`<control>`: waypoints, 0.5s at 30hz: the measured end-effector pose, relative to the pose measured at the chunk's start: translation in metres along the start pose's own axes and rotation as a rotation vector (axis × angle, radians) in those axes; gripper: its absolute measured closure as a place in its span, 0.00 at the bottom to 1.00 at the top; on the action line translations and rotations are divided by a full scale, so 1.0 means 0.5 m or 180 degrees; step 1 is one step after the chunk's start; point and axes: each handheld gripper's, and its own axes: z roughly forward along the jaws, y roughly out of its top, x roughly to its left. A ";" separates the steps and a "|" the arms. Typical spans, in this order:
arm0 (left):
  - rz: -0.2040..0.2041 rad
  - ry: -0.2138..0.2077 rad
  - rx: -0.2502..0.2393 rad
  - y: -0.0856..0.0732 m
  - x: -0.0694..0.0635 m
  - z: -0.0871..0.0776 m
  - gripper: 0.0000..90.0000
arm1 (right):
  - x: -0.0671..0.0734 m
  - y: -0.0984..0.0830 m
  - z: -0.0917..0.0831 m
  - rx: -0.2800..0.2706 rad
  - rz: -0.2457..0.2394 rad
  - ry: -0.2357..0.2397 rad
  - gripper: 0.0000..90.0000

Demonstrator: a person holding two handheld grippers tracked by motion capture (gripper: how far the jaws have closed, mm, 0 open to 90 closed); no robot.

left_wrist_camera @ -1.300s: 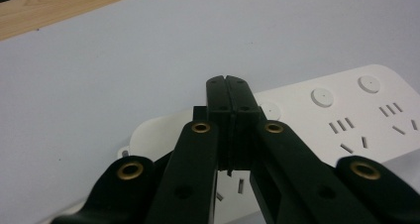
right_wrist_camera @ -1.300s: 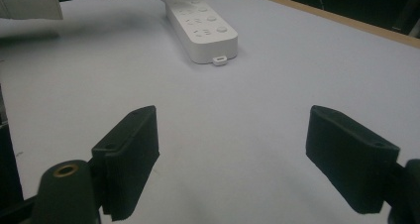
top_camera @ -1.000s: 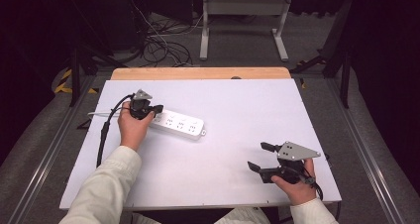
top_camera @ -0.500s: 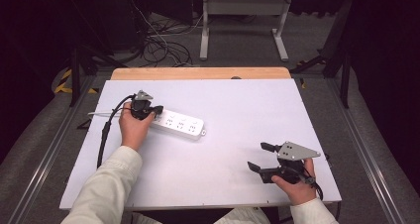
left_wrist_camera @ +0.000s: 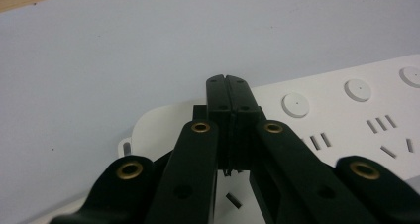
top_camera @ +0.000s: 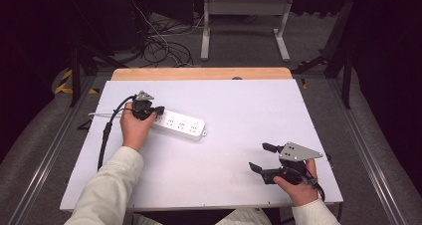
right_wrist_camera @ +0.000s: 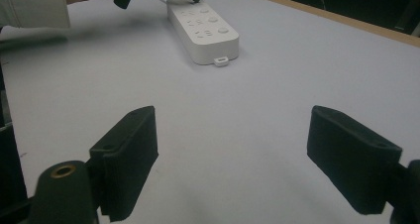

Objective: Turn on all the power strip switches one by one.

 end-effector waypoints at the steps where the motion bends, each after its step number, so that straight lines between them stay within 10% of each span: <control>1: -0.0008 -0.0002 0.0004 0.000 0.000 0.000 1.00 | 0.000 0.000 0.000 -0.0001 0.0000 0.0001 0.23; 15: -0.0075 0.0031 0.0027 0.001 -0.002 0.004 1.00 | 0.001 -0.002 -0.001 0.0012 0.0008 0.0008 0.23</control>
